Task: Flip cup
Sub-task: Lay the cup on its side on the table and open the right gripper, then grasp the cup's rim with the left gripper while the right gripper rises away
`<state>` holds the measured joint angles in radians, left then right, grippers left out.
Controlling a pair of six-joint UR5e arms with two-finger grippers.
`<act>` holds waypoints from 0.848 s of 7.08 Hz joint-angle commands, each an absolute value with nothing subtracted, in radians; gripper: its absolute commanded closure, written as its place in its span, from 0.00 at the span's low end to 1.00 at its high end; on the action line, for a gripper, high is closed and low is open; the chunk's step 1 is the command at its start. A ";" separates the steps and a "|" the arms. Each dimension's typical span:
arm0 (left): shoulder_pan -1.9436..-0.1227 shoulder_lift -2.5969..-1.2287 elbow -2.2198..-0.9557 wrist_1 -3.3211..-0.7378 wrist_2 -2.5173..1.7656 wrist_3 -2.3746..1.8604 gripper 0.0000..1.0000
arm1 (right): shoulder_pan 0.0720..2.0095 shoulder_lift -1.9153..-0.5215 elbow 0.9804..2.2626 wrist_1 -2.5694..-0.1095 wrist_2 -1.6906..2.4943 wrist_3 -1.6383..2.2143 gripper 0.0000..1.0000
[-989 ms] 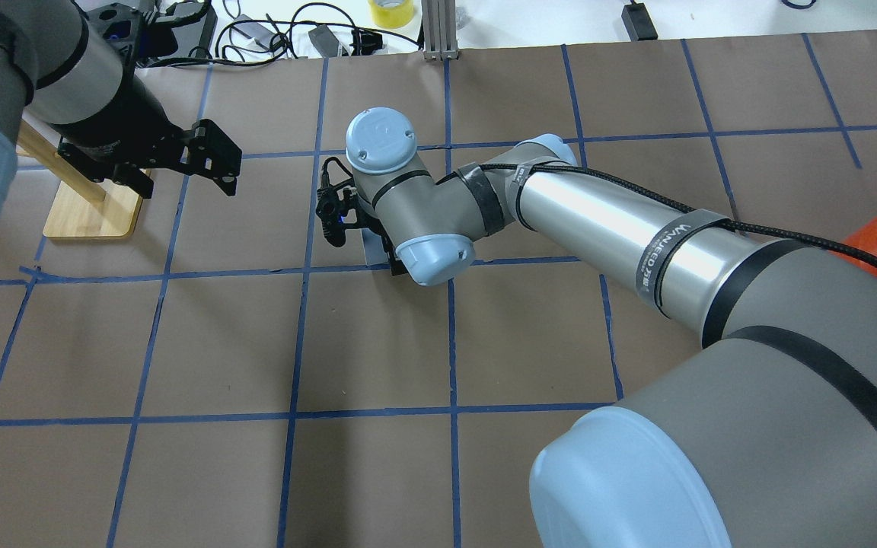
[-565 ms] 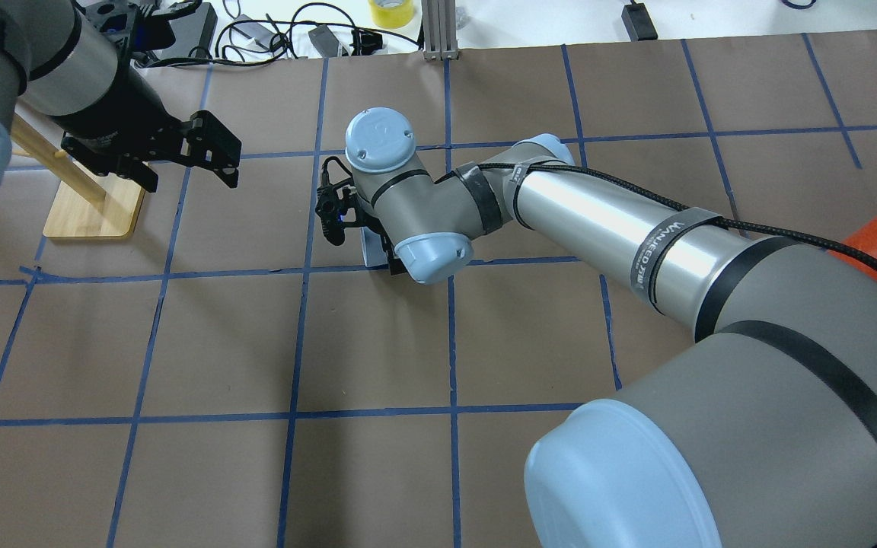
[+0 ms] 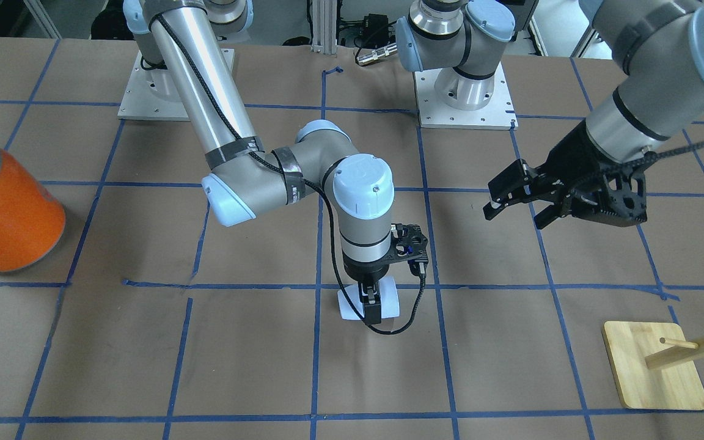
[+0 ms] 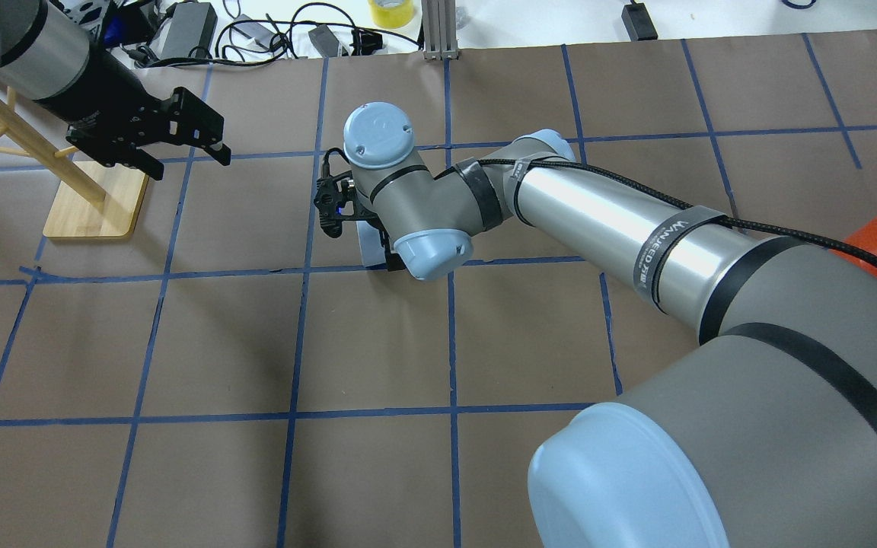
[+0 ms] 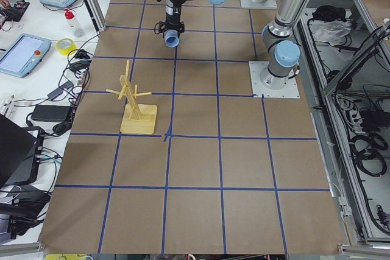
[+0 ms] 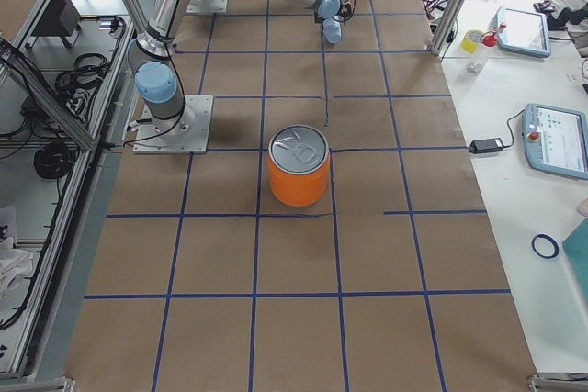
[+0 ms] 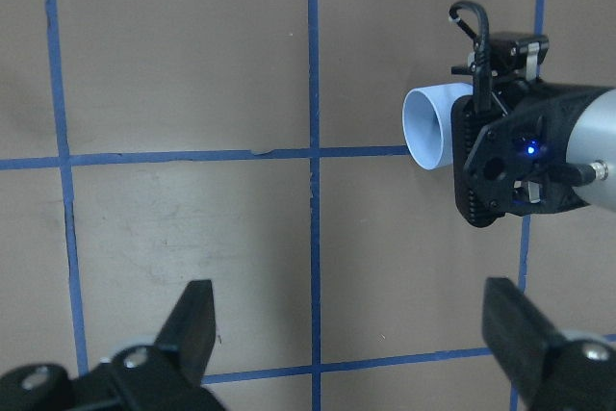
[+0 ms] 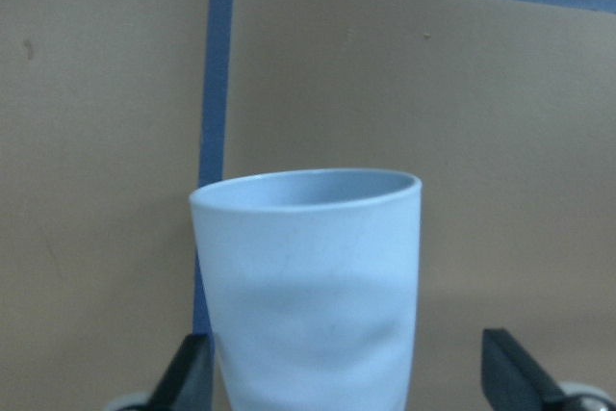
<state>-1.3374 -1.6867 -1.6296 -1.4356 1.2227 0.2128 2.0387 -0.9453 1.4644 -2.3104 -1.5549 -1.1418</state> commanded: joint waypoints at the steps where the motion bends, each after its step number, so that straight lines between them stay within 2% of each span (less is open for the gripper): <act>1: -1.299 -1.803 -1.652 -1.439 1.108 0.351 0.00 | 1.955 -1.090 1.466 -2.129 -1.560 -0.905 0.00; 2: -1.298 -1.846 -1.684 -1.431 0.954 0.379 0.00 | 1.863 -1.126 1.477 -2.018 -1.560 -0.752 0.00; 4: -1.299 -1.931 -1.784 -1.384 0.819 0.442 0.07 | 1.661 -1.227 1.473 -1.811 -1.549 -0.598 0.00; 6: -1.305 -2.006 -1.799 -1.327 0.702 0.445 0.07 | 1.547 -1.354 1.476 -1.707 -1.549 -0.380 0.00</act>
